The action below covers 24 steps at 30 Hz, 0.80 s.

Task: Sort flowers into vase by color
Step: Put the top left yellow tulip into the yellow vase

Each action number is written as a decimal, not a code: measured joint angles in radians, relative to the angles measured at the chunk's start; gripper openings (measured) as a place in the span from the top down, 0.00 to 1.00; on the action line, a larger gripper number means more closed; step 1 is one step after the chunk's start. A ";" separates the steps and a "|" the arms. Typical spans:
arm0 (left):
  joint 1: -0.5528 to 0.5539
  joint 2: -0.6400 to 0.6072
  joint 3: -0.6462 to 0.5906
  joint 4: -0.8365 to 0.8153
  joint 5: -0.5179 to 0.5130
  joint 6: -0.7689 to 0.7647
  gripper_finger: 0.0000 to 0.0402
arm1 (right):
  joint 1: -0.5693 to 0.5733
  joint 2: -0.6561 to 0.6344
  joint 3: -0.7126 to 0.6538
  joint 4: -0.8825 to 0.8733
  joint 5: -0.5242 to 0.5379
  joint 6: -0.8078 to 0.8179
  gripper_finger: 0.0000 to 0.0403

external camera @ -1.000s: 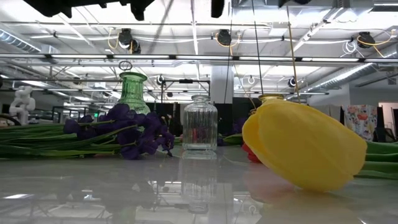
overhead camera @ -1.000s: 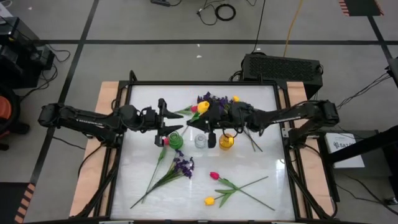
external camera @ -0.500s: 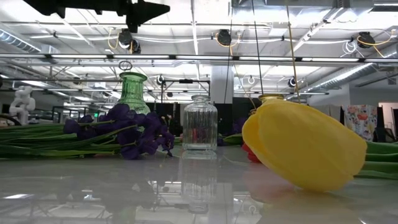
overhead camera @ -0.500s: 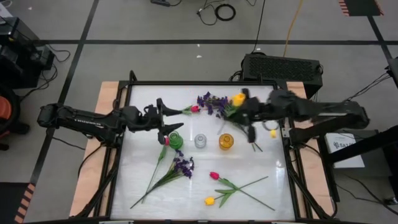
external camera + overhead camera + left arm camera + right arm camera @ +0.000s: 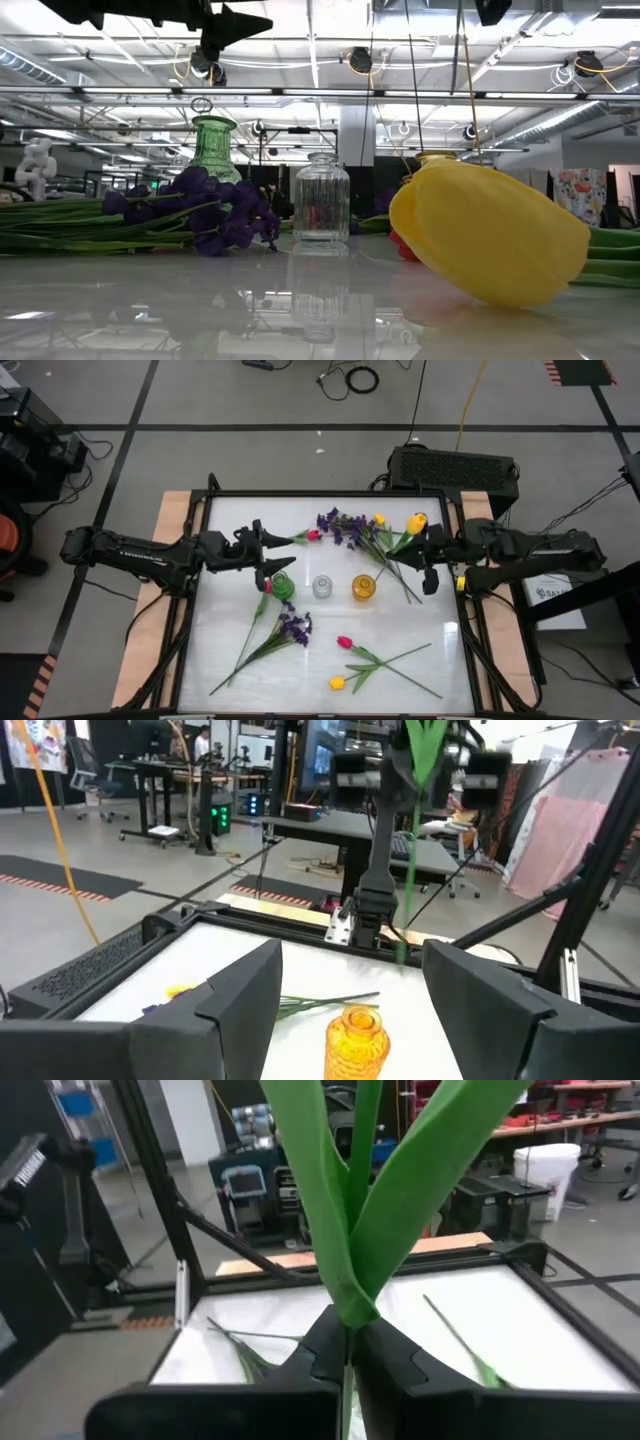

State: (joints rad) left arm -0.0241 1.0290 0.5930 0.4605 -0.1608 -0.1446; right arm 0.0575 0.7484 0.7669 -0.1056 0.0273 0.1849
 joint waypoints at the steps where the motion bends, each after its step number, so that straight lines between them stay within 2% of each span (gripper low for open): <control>1: -0.003 0.007 0.007 0.001 -0.006 -0.005 0.38 | 0.000 -0.001 -0.027 0.042 0.000 0.012 0.99; 7: -0.020 0.112 0.105 0.000 -0.029 0.009 0.38 | 0.000 0.045 -0.101 0.210 0.002 0.064 0.99; 13: -0.027 0.278 0.293 -0.047 -0.001 0.024 0.38 | 0.000 0.119 -0.099 0.326 0.002 0.065 0.99; 20: -0.025 0.449 0.533 -0.186 0.055 0.069 0.38 | 0.000 0.186 -0.099 0.357 0.002 0.059 0.99; 24: -0.021 0.501 0.619 -0.224 0.073 0.073 0.38 | 0.000 0.196 -0.074 0.343 0.002 0.053 0.99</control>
State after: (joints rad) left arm -0.0452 1.5295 1.2119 0.2368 -0.0876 -0.0711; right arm 0.0574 0.9440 0.6930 0.2374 0.0292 0.2380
